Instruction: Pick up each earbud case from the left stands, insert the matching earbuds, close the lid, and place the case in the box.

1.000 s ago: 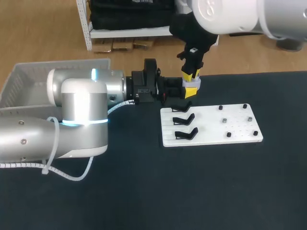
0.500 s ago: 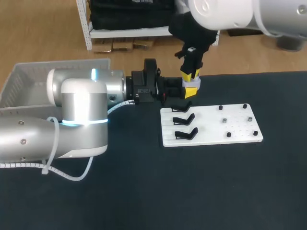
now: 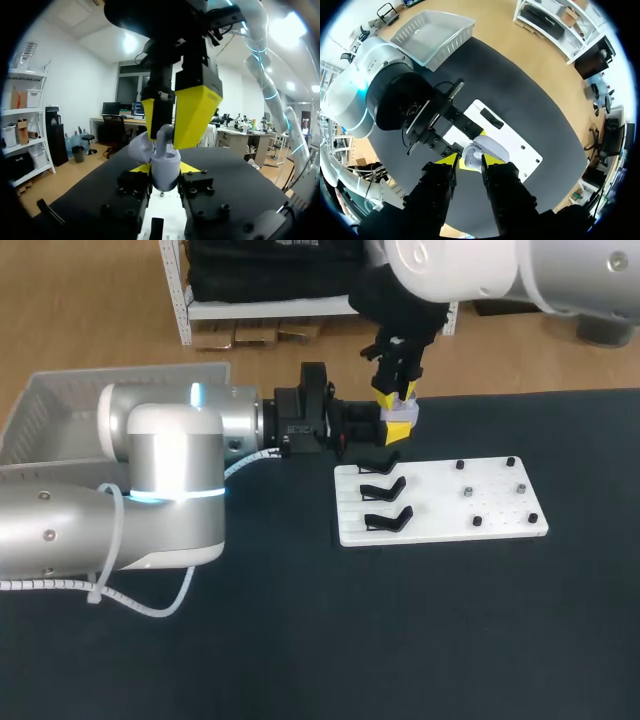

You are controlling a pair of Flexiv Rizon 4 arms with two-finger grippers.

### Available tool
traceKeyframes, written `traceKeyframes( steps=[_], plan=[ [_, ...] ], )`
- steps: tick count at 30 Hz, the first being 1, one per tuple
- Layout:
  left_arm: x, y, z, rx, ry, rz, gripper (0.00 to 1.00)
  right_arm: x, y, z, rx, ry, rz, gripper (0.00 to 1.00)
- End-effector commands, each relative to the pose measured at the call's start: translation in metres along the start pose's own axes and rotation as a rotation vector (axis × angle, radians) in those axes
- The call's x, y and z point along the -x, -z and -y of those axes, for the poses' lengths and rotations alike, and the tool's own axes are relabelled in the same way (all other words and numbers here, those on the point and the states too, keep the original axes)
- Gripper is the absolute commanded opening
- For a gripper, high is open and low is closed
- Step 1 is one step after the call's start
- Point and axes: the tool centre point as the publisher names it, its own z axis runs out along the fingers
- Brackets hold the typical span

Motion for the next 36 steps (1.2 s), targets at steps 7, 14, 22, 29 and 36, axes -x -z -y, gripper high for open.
traceKeyframes(
  steps=[7, 14, 22, 29, 36],
  plan=[
    [-0.001, 0.000, 0.001, 0.005, -0.005, 0.007, 0.00, -0.001, 0.000, 0.001, -0.009, 0.000, 0.001, 0.31],
    [-0.001, 0.000, 0.001, 0.005, -0.005, 0.007, 0.00, -0.003, 0.008, 0.000, -0.013, -0.001, 0.010, 0.33],
    [-0.001, 0.000, 0.001, 0.005, -0.005, 0.007, 0.00, 0.014, 0.024, 0.012, -0.026, -0.083, 0.127, 0.39],
    [-0.001, 0.000, 0.001, 0.005, -0.005, 0.007, 0.00, 0.049, 0.004, 0.044, -0.021, -0.285, 0.215, 0.39],
    [-0.001, 0.000, 0.001, 0.005, -0.005, 0.007, 0.00, 0.048, -0.016, 0.054, -0.041, -0.344, 0.181, 0.44]
  ],
)
